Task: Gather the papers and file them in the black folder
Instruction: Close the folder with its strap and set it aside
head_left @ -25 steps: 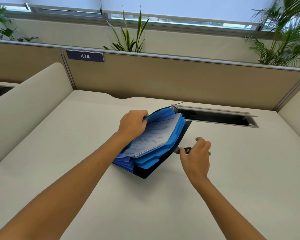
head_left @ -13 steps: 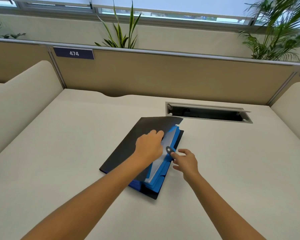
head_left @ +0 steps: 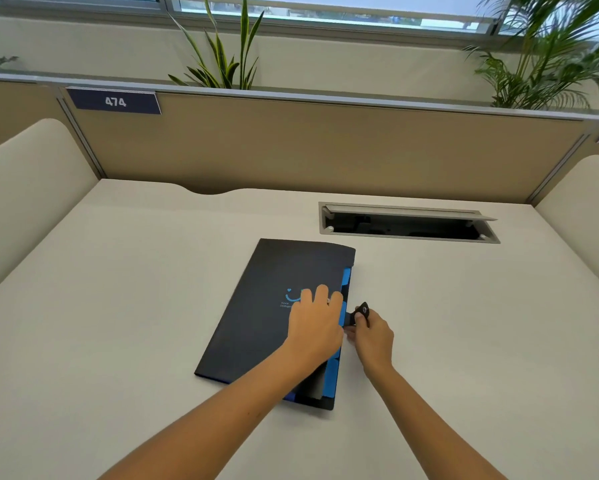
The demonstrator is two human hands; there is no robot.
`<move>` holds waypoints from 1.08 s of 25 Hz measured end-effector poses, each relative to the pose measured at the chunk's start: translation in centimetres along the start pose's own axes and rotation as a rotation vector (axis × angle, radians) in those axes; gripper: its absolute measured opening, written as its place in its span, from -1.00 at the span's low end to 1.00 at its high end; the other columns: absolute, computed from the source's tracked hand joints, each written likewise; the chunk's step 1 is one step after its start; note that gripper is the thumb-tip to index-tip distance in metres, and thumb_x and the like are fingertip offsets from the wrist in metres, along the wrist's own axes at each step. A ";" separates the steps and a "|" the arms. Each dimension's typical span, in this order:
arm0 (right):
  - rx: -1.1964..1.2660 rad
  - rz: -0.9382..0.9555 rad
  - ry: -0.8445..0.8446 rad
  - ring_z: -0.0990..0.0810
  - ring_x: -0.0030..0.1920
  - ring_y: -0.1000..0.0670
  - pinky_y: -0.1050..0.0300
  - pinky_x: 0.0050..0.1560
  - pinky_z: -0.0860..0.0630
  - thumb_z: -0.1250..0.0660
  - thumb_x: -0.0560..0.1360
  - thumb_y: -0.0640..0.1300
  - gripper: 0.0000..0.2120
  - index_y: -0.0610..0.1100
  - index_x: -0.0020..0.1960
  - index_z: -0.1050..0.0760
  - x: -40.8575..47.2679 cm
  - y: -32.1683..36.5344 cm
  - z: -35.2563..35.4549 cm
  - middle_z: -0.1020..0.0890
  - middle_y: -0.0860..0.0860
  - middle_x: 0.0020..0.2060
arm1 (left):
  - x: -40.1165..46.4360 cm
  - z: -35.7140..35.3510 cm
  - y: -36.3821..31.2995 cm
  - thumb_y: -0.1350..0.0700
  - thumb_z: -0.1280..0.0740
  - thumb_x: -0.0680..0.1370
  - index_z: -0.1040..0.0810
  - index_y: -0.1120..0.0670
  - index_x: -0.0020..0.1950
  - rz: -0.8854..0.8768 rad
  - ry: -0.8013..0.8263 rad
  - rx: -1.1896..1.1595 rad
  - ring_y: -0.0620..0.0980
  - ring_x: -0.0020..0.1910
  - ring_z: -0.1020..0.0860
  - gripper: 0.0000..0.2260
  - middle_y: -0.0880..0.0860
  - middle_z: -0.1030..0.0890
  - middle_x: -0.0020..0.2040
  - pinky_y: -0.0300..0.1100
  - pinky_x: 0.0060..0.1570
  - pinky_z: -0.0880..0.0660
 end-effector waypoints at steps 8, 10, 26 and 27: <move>-0.002 0.100 0.002 -0.64 -0.22 -0.02 0.25 -0.24 -0.58 -0.18 0.59 -0.20 -0.81 -0.25 0.04 -0.55 4.0 0.4 0.8 -0.64 -0.11 -0.17 | 1.3 -6.3 4.7 -0.17 0.01 0.59 -0.14 -0.01 0.48 -0.026 0.150 -0.023 0.17 0.51 -0.03 -0.51 0.07 -0.13 0.55 0.13 0.40 -0.12; -0.111 0.203 -0.065 -0.62 -0.25 -0.01 0.15 -0.19 -0.60 -0.23 0.58 -0.18 -0.81 -0.25 0.02 -0.58 4.4 0.3 0.8 -0.68 -0.12 -0.20 | 1.8 -6.8 6.4 -0.18 0.05 0.60 -0.07 -0.08 0.50 -0.048 0.170 -0.007 0.16 0.53 0.04 -0.52 0.03 -0.04 0.57 0.13 0.44 -0.04; -0.681 0.873 -0.051 -0.70 -0.03 -0.16 -0.04 -0.02 -0.61 -0.54 0.25 -0.36 -0.60 -0.26 0.08 -0.63 3.5 -0.7 -2.6 -0.71 -0.17 -0.01 | 1.4 -8.2 7.6 -0.18 0.09 0.59 -0.09 -0.12 0.49 -0.049 0.097 0.012 0.13 0.52 -0.08 -0.53 0.00 -0.14 0.55 0.15 0.41 -0.13; -0.702 0.873 -0.047 -0.70 -0.04 -0.16 -0.04 -0.03 -0.62 -0.55 0.23 -0.37 -0.58 -0.26 0.08 -0.63 3.5 -0.7 -2.7 -0.71 -0.18 -0.01 | 1.5 -8.2 7.6 -0.18 0.08 0.59 -0.10 -0.11 0.49 -0.048 0.093 0.013 0.14 0.51 -0.09 -0.53 0.01 -0.15 0.54 0.15 0.40 -0.15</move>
Point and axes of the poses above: each hand's wrist, its own x-axis towards the middle knuckle, its own z-axis out of the back of the hand, y = z × x, the point moved 3 cm from there along x, towards the middle knuckle
